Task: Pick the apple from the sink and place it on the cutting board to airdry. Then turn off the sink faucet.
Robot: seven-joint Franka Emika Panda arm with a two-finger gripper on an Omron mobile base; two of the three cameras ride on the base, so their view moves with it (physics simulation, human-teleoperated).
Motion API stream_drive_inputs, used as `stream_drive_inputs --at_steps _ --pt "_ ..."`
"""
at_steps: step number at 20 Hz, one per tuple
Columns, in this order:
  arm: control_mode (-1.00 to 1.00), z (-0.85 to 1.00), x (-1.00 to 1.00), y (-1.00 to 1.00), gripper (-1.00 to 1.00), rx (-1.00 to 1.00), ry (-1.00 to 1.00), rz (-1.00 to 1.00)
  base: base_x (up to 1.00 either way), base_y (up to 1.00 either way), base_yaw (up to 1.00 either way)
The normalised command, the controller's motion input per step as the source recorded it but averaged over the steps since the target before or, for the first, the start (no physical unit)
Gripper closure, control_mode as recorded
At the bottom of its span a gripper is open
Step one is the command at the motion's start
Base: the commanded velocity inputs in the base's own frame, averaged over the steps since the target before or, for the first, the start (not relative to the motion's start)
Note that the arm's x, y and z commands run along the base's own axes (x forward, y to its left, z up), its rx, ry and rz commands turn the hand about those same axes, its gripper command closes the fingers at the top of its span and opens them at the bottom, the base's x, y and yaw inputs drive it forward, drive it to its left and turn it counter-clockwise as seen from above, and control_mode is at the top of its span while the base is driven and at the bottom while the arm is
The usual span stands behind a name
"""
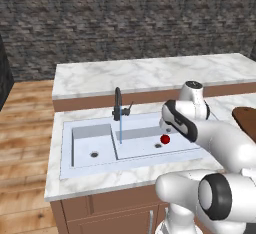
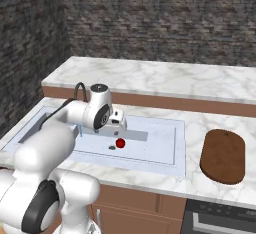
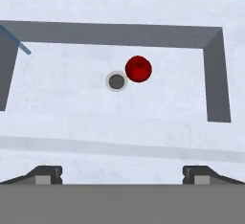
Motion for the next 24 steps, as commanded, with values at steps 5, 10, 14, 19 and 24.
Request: stream_drive_inputs --at_steps 5,10,14,19,24 --pt "-1.0 -0.14 0.09 0.0 -1.0 0.0 0.01 0.0 0.0 0.0 0.0" --pt "-1.0 -0.18 0.06 0.0 -1.0 0.0 0.0 0.0 0.0 0.0 0.0" --pt "-1.0 -0.21 0.09 0.0 -1.0 0.0 0.0 0.0 0.0 0.0 0.0" --pt "-1.0 -0.17 0.05 -0.01 -1.0 0.0 0.0 0.0 0.0 0.0 0.0" --pt "-1.0 -0.13 0.03 -0.04 -1.0 0.0 0.0 0.0 0.0 0.0 0.0"
